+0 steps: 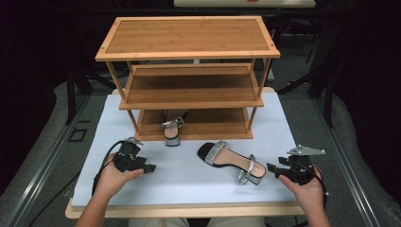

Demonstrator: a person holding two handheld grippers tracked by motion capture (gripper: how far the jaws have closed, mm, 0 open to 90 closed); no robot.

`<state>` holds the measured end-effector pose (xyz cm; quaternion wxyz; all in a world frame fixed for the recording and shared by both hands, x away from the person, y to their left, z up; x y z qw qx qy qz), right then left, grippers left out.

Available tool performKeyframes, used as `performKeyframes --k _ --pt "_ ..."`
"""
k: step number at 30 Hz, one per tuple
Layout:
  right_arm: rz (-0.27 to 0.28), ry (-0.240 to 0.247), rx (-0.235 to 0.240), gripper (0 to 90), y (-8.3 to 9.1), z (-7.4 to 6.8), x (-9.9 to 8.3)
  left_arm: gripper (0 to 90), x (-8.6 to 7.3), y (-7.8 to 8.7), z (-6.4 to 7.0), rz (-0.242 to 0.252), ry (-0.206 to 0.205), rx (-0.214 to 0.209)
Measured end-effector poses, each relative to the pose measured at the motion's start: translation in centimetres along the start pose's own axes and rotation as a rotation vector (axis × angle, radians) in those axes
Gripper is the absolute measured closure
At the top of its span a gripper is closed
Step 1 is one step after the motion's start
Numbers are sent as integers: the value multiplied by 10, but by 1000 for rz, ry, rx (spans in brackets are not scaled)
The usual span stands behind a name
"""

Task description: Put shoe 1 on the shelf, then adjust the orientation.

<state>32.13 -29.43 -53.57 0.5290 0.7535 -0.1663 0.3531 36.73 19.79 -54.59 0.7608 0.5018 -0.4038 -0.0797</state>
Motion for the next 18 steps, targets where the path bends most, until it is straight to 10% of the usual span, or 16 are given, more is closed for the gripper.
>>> performKeyframes --k 10,18 --pt "-39 44 -7 420 -2 -13 16 408 -4 9 -1 6 8 -3" --pt "-75 101 86 420 -10 -35 40 408 -4 13 0 17 9 -9"
Point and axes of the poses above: each handheld gripper's, and its own axes: y roughly backward along the jaws, x roughly out of its top, z roughly to its right, the point moved 4 cm from there along -y, roughly forward along the jaws, and after that the axes turned 7 degrees about -y, right-handed, at the moved point
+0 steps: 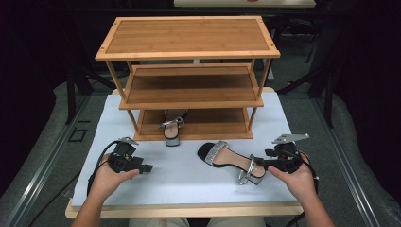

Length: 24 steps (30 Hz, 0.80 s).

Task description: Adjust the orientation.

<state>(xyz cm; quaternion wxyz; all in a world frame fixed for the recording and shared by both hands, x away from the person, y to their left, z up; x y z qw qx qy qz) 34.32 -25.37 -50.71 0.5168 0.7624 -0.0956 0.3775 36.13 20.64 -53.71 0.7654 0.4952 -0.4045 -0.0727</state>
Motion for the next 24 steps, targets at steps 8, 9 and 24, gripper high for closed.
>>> performKeyframes --k 8,9,24 --pt "-60 65 10 418 -14 -13 18 407 1 2 0 18 10 6" --pt "-72 74 16 418 -16 -15 19 407 1 2 0 18 10 8" --pt "-189 252 30 382 -42 -52 39 405 0 1 -2 18 12 7"
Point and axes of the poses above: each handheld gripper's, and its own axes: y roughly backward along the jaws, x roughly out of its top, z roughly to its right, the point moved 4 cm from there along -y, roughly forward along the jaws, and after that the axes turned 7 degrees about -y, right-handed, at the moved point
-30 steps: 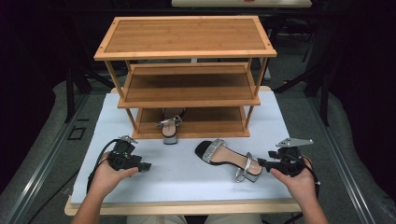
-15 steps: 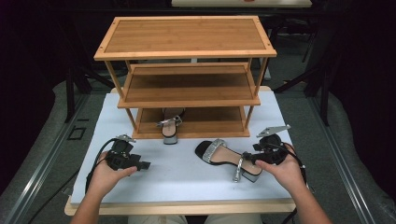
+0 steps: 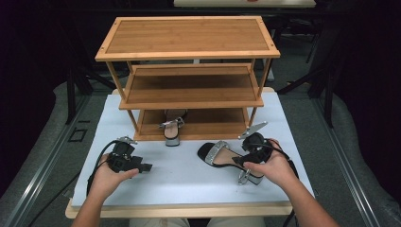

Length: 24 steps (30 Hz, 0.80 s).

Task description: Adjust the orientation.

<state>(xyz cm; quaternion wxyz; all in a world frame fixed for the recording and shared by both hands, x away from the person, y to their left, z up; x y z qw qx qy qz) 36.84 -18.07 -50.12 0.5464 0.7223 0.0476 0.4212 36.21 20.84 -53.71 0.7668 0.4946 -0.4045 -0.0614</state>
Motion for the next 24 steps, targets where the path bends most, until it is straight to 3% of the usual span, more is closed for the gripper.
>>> performKeyframes --k 3,4,6,14,21,24 --pt "-69 13 -25 379 -12 3 -2 404 -1 -1 -1 -6 -3 0" --pt "-78 10 -9 378 -15 4 -2 403 -1 -2 -1 -7 0 -1" --pt "-112 16 -25 376 -19 7 -4 403 -1 -2 -1 -9 2 -2" --pt "-211 35 -1 359 -30 10 -11 403 -1 -3 -1 -8 7 -4" --pt "-265 33 23 390 -41 11 -10 403 -2 -5 -2 -12 8 -5" --pt "-283 25 11 413 -43 10 -10 403 -2 -5 -3 -11 11 -4"
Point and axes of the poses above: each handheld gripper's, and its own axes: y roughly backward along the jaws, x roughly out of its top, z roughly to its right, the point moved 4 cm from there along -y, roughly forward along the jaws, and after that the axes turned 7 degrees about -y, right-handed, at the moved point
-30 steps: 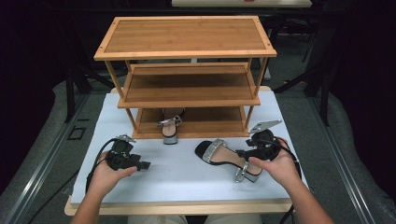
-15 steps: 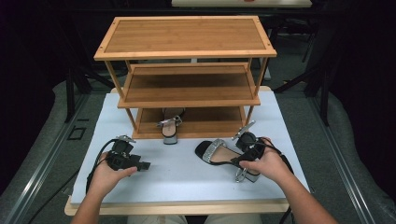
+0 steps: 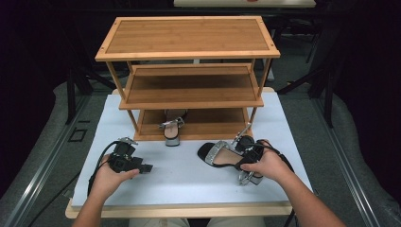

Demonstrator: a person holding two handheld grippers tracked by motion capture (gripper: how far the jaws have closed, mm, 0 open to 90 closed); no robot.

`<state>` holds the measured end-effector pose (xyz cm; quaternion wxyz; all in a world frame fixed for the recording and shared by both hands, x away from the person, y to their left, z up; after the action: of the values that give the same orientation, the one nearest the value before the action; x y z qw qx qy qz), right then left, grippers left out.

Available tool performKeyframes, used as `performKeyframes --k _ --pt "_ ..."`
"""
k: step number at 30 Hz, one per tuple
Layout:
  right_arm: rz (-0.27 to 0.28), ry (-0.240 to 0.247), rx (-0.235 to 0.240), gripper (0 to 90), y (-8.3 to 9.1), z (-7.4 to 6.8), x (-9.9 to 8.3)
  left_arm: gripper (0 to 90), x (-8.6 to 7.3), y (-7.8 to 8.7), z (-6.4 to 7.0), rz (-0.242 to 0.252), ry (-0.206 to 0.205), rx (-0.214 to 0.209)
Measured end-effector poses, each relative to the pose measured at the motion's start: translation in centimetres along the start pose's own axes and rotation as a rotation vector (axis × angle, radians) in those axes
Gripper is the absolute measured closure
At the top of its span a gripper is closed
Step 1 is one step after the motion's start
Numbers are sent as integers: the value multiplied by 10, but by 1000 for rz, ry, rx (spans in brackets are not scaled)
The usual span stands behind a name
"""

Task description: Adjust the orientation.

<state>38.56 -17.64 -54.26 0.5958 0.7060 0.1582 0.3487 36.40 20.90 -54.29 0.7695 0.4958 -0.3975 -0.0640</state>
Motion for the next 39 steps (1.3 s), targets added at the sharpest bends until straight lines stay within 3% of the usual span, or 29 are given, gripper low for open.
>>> performKeyframes --k 7,12,18,21,24,32,39 --pt "-58 -56 -9 416 -1 -7 6 402 1 -1 0 2 2 -1" --pt "-100 -53 -34 409 -2 -8 10 403 0 -1 0 -1 2 0" --pt "-153 -55 19 399 -7 -4 11 400 0 -1 -1 0 7 -1" --pt "-176 -47 -5 400 -12 -7 12 399 0 0 -2 4 8 4" --pt "-184 -44 -38 409 -12 -7 13 399 -1 0 -2 3 8 4" --pt "-179 -88 -26 416 -10 -9 10 399 -1 -1 -3 1 10 4" --pt "-150 -92 -2 417 -6 -8 8 399 -1 -1 -3 -1 12 2"
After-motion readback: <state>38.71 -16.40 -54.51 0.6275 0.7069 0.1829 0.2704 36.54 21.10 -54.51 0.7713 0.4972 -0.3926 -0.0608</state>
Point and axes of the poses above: each handheld gripper's, and its own axes: y roughly backward along the jaws, x roughly out of its top, z roughly to its right, the point moved 4 cm from there along -y, roughly forward along the jaws, and after that the axes turned 7 degrees about -y, right-handed, at the moved point
